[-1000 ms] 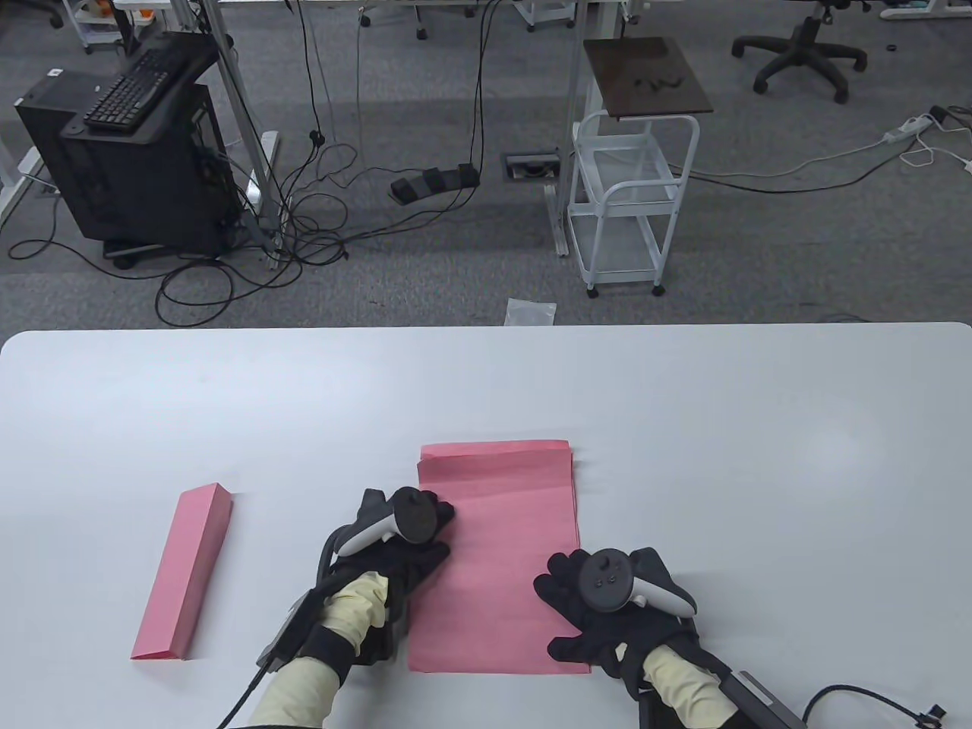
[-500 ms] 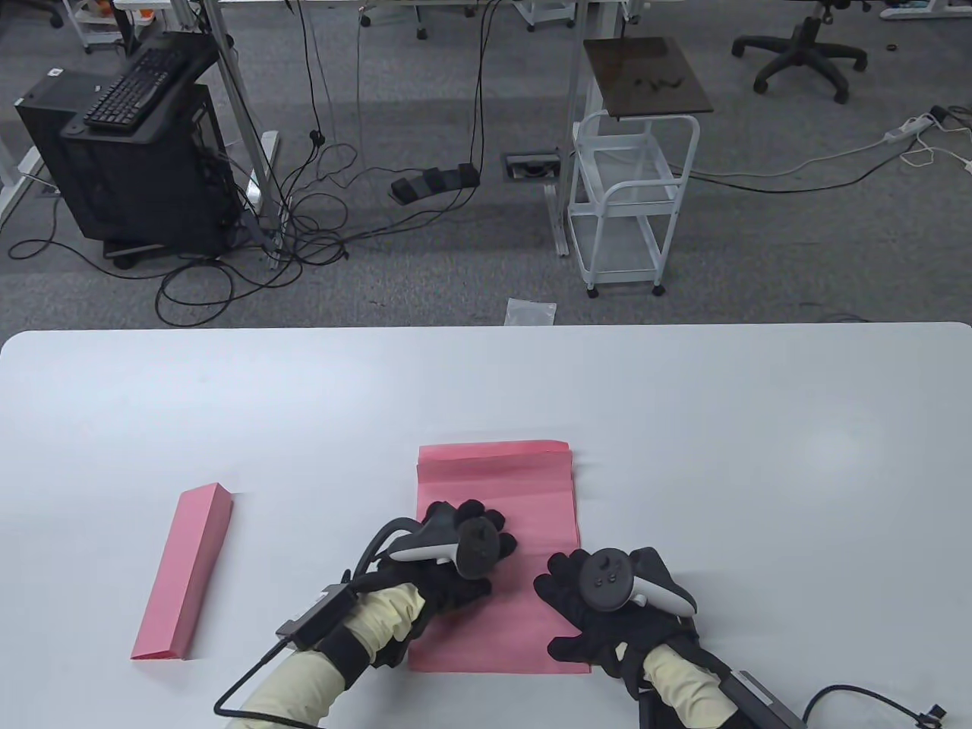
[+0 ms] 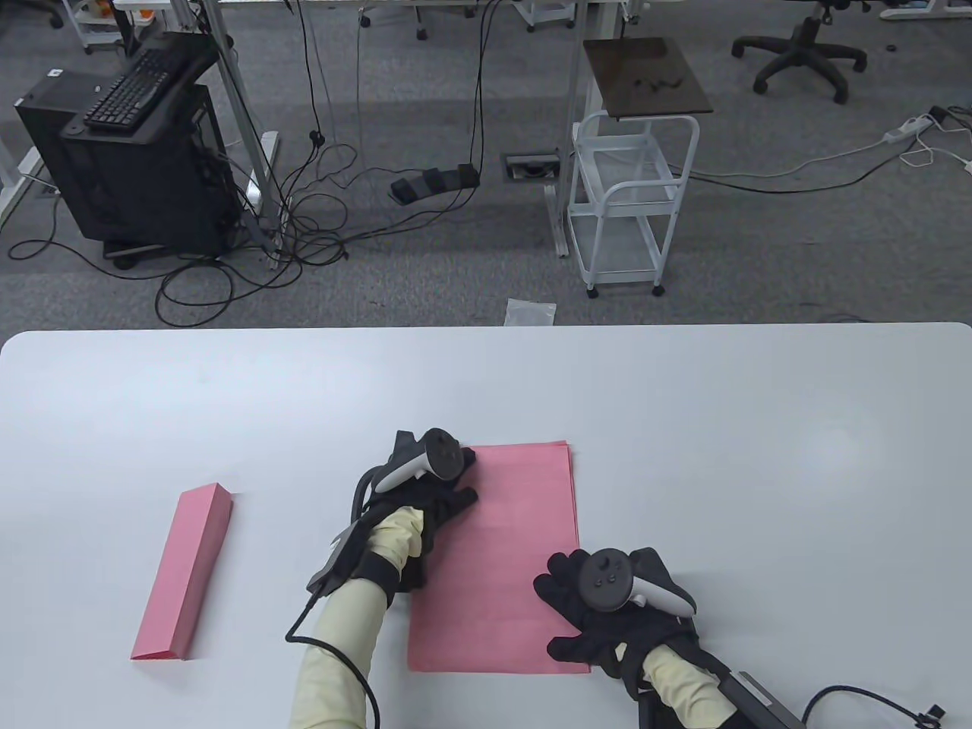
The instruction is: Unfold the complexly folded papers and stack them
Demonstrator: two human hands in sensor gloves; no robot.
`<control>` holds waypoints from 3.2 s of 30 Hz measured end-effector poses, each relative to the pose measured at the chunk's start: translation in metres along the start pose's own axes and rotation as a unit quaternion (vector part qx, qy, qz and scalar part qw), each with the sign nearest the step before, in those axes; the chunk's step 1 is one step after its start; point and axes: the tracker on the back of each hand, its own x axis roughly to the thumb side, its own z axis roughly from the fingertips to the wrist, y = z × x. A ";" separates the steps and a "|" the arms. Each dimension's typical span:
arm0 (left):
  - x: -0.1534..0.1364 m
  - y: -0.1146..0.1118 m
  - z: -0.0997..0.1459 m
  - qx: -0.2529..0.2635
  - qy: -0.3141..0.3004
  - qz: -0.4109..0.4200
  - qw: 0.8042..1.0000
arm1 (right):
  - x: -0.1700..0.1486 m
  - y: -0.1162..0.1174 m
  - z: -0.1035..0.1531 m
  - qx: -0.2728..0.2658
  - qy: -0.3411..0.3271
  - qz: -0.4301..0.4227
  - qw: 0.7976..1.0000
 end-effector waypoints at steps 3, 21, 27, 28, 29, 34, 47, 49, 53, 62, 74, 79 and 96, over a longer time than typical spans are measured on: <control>0.003 0.000 0.001 0.004 -0.001 -0.011 1.000 | 0.000 0.000 0.000 0.000 0.000 0.000 1.000; -0.029 0.046 0.088 0.142 -0.021 -0.013 0.990 | 0.028 -0.032 0.040 -0.125 -0.041 -0.047 0.990; -0.096 0.052 0.150 0.197 0.072 -0.012 0.978 | 0.043 -0.027 0.060 -0.169 -0.043 -0.033 0.984; -0.107 0.050 0.157 0.195 0.089 -0.007 0.977 | 0.043 -0.026 0.061 -0.170 -0.041 -0.036 0.984; -0.118 0.047 0.164 0.196 0.106 0.002 0.975 | 0.043 -0.025 0.061 -0.171 -0.039 -0.040 0.984; -0.179 0.019 0.189 0.178 0.211 0.044 0.960 | 0.041 -0.023 0.060 -0.180 -0.024 -0.024 0.983; -0.248 -0.028 0.188 0.102 0.350 0.137 0.921 | 0.038 -0.020 0.055 -0.163 -0.026 -0.039 0.985; -0.249 -0.029 0.188 0.118 0.356 0.157 0.914 | 0.037 -0.019 0.054 -0.162 -0.024 -0.041 0.986; -0.250 -0.027 0.188 0.147 0.379 0.120 0.906 | 0.037 -0.019 0.054 -0.161 -0.022 -0.042 0.986; -0.252 -0.025 0.191 0.193 0.407 0.094 0.888 | 0.036 -0.019 0.053 -0.154 -0.018 -0.049 0.987; -0.183 0.021 0.187 0.226 0.166 0.153 0.948 | 0.038 -0.030 0.049 -0.175 -0.029 -0.075 0.981; -0.090 0.032 0.167 0.165 -0.022 0.163 0.973 | 0.046 -0.053 0.041 -0.218 -0.035 -0.088 0.971; 0.047 -0.001 0.134 0.020 -0.209 0.085 0.974 | 0.030 -0.068 0.031 -0.325 -0.140 -0.221 0.909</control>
